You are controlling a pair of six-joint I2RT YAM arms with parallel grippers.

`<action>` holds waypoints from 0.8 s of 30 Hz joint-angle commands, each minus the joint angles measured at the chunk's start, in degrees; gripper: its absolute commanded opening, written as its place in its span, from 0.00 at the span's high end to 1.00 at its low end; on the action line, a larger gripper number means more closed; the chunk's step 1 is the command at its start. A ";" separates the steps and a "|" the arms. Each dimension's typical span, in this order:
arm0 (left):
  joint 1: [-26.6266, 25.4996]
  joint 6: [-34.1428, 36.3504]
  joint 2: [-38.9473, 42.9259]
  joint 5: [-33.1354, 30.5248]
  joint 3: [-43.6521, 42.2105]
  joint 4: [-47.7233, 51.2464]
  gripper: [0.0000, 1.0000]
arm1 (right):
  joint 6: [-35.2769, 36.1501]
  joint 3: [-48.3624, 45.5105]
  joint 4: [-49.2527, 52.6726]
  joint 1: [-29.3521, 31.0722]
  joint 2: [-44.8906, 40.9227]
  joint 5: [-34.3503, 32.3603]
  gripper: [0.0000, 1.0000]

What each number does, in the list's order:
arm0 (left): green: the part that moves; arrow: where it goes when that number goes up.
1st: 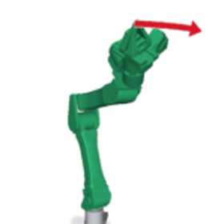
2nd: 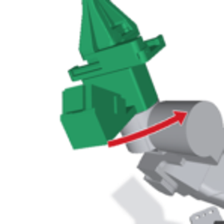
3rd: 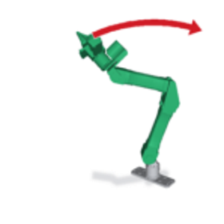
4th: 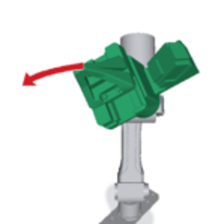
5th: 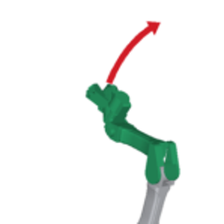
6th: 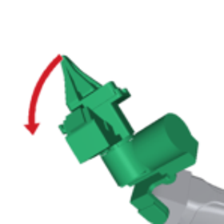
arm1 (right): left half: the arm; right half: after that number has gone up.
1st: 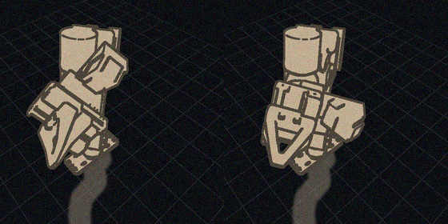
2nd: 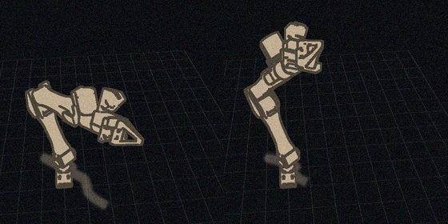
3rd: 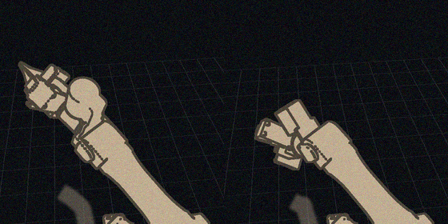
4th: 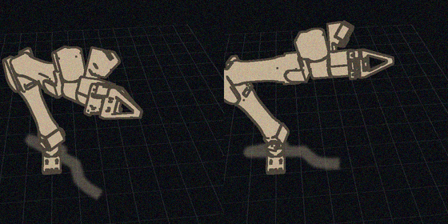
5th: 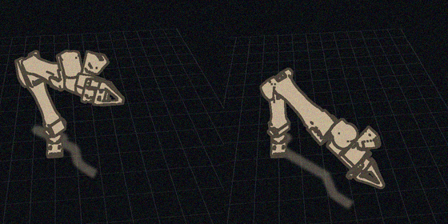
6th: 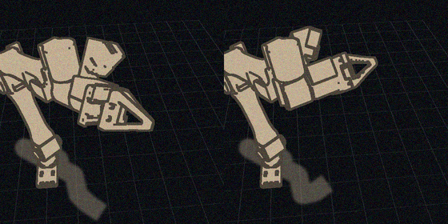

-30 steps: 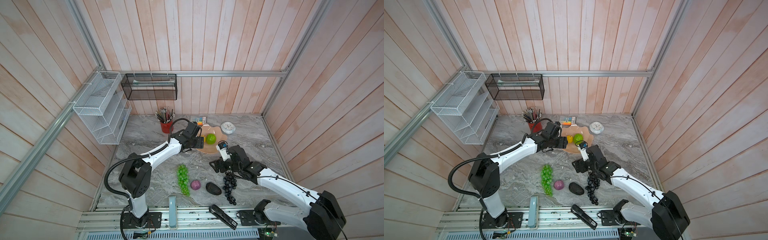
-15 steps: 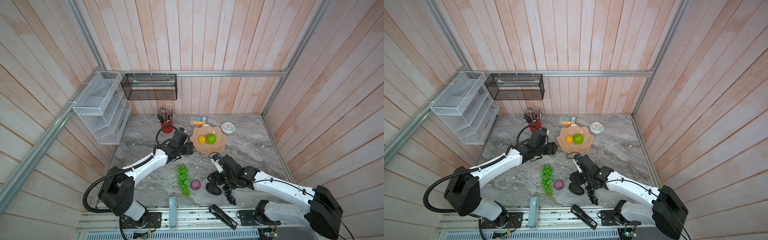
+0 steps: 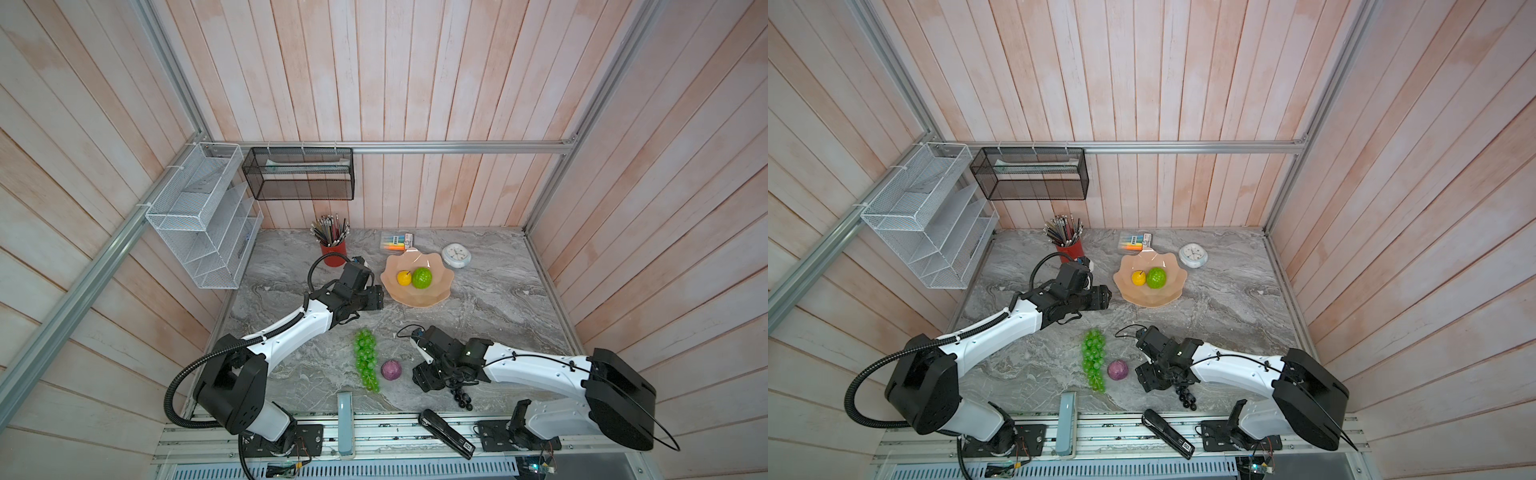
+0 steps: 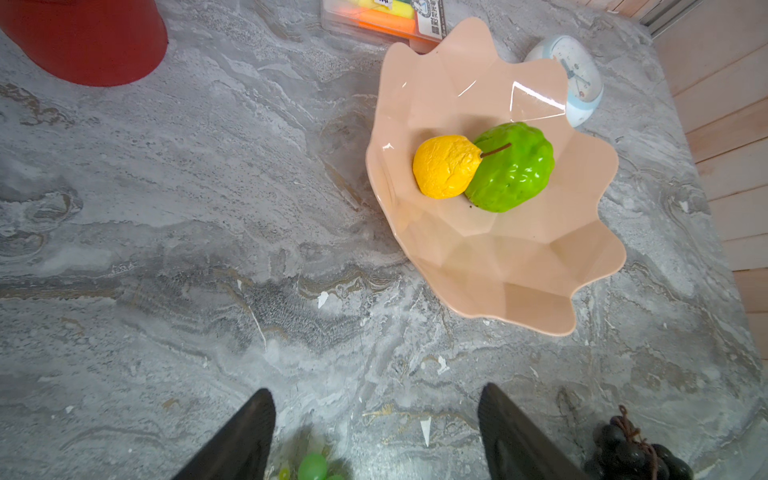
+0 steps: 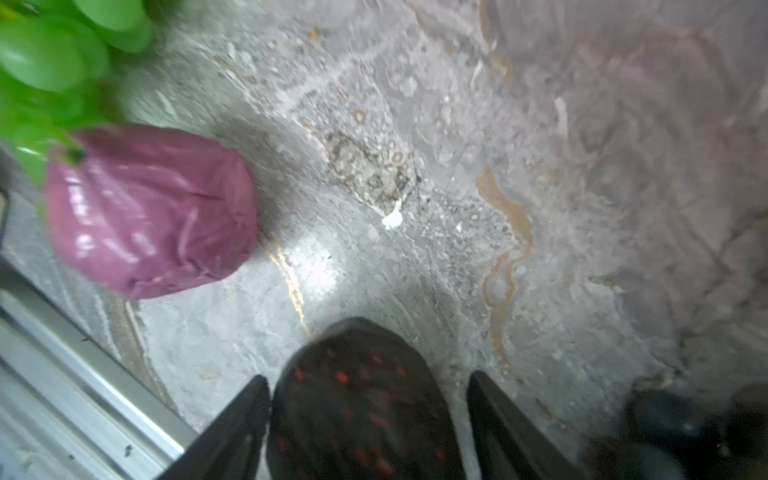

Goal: Place and organize the fake fruits in the fruit bowl
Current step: 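Open the left gripper and withdraw while the right gripper grasps the dark avocado, then carry the dark avocado with the right gripper over the peach bowl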

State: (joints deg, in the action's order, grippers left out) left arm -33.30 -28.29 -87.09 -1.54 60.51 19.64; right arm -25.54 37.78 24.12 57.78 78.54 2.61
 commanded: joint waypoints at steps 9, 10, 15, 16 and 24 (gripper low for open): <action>1.03 -0.23 0.09 0.05 -1.01 -1.35 0.21 | -0.59 2.30 2.42 0.23 -1.66 -2.65 0.57; 1.04 -0.21 0.00 0.05 -1.01 -1.40 0.21 | -0.36 2.82 2.71 0.08 -2.00 -3.34 0.58; 1.13 -0.18 0.41 -0.39 -1.39 -1.18 0.21 | 2.18 7.59 2.14 -7.00 -4.45 -0.01 0.61; 1.18 -0.18 0.63 -0.63 -1.68 -1.14 0.22 | 2.51 8.80 1.33 -9.54 -5.11 2.59 0.61; 2.36 0.32 3.93 -2.50 -3.21 1.40 0.22 | 12.07 21.99 -4.30 -23.58 2.62 5.21 0.61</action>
State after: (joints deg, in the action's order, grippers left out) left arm -31.40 -28.27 -86.30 -2.24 58.28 20.14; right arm -18.96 55.79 21.28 36.47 76.97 6.39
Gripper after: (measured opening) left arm 0.784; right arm 0.517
